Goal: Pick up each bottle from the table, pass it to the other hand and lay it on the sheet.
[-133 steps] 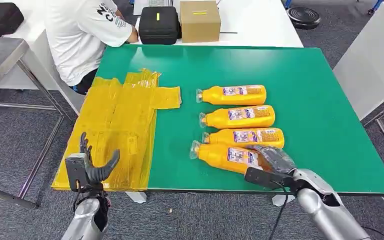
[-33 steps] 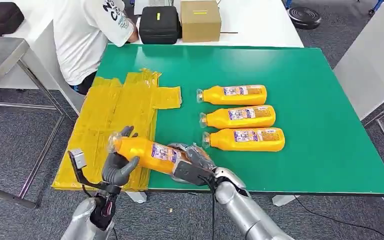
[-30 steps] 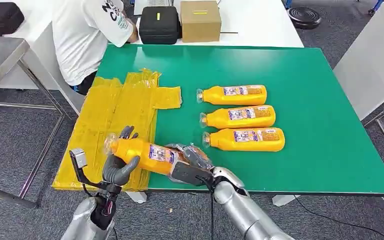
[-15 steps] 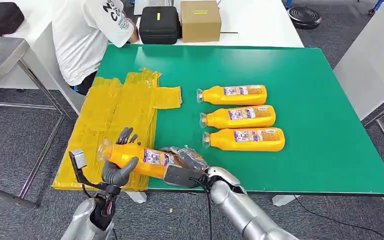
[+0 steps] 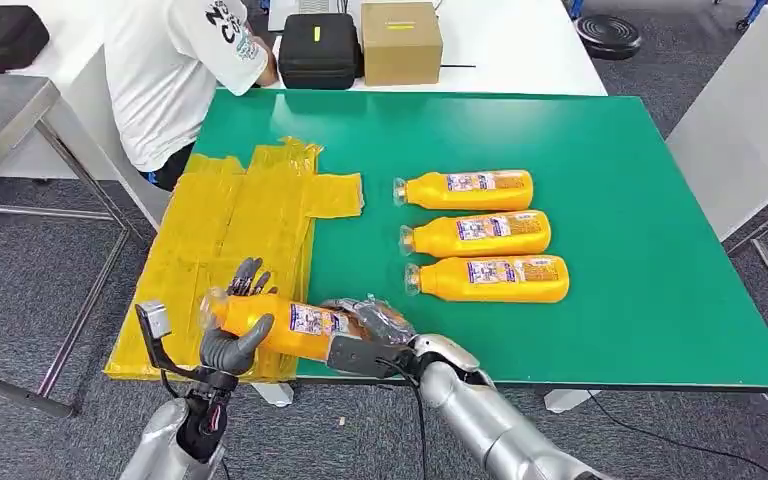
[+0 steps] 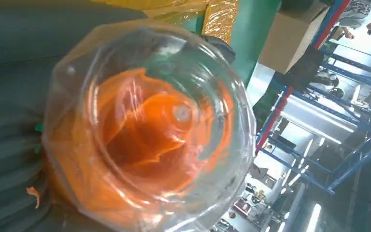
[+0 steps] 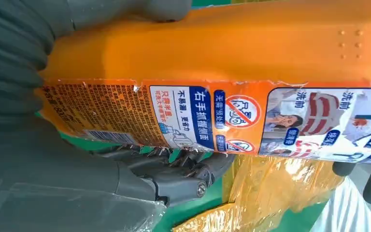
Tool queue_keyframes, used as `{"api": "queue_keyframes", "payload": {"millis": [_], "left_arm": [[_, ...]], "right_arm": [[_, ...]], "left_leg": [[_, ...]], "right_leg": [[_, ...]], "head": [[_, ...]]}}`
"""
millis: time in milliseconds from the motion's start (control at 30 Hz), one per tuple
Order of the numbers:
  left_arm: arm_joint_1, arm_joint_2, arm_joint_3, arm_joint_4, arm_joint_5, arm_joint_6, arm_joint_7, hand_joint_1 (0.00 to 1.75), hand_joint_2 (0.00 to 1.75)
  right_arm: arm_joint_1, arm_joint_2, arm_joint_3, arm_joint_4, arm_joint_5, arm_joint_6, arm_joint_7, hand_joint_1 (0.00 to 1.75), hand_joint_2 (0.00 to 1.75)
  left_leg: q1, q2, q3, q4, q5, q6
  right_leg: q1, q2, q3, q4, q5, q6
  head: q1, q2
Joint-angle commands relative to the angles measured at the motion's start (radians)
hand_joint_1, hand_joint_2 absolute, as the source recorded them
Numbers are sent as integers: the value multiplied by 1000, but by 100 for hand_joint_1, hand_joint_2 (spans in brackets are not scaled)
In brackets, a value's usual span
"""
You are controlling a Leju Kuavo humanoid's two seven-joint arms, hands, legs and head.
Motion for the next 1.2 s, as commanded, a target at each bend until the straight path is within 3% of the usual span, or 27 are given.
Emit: {"api": "queue_keyframes", "payload": {"millis": [33,367,600,633,667,700,967,1067,1133,1167,1200], "left_arm": [[-25,11,34,39,-6,-4,2,0,175],[-16,4,51,12,-9,-6,2,0,175],[-13,5,42,-16,-12,3,18,0,175],[-8,3,40,-26,-11,5,19,0,175],[-5,4,37,-34,-10,7,19,0,175],[-6,4,32,-38,-10,11,20,0,175],[24,2,-35,-103,-27,-8,24,0,175],[36,0,-38,-137,-14,-2,15,5,175],[41,0,-35,-154,1,-3,9,16,175],[42,1,-33,-161,10,-3,5,37,175],[41,1,-32,-164,12,-3,5,37,175]], "right_arm": [[-5,-50,11,20,7,-2,17,175,175],[-4,-49,1,-17,27,6,30,175,175],[-14,-34,-26,-86,17,2,24,175,175],[-12,-39,-26,-102,17,13,31,175,175],[-11,-41,-21,-108,21,26,38,175,175],[-15,-37,-15,-97,25,33,42,175,175],[-34,-10,13,-59,32,21,30,175,175],[-23,-11,27,-71,35,18,30,175,175],[-20,-14,35,-73,37,17,31,175,175],[-18,-15,40,-71,41,15,35,175,175],[-18,-15,40,-71,42,15,36,175,175]], "left_leg": [[1,-1,4,-1,-1,-2],[1,-1,2,-1,-1,-1],[4,2,10,2,-6,-4],[2,0,5,2,-3,-3],[4,1,9,3,-7,-4],[2,1,4,1,-3,-2],[2,1,5,1,-3,-2],[2,1,3,1,-2,-2],[2,1,3,1,-2,-2],[3,1,6,1,-4,-3],[1,0,2,0,-1,-1]], "right_leg": [[1,-1,4,-1,-2,-1],[1,-1,3,-1,-1,-1],[5,0,11,1,-5,-4],[3,-1,5,1,-3,-2],[5,0,10,1,-6,-4],[2,0,5,0,-3,-2],[2,0,6,0,-3,-2],[2,0,4,0,-2,-2],[2,0,4,0,-2,-1],[3,0,7,0,-3,-2],[1,0,3,0,-1,-1]], "head": [[0,0],[0,0],[0,0],[0,0],[0,0],[0,0],[0,0],[0,0],[0,0],[0,0],[0,0]]}}
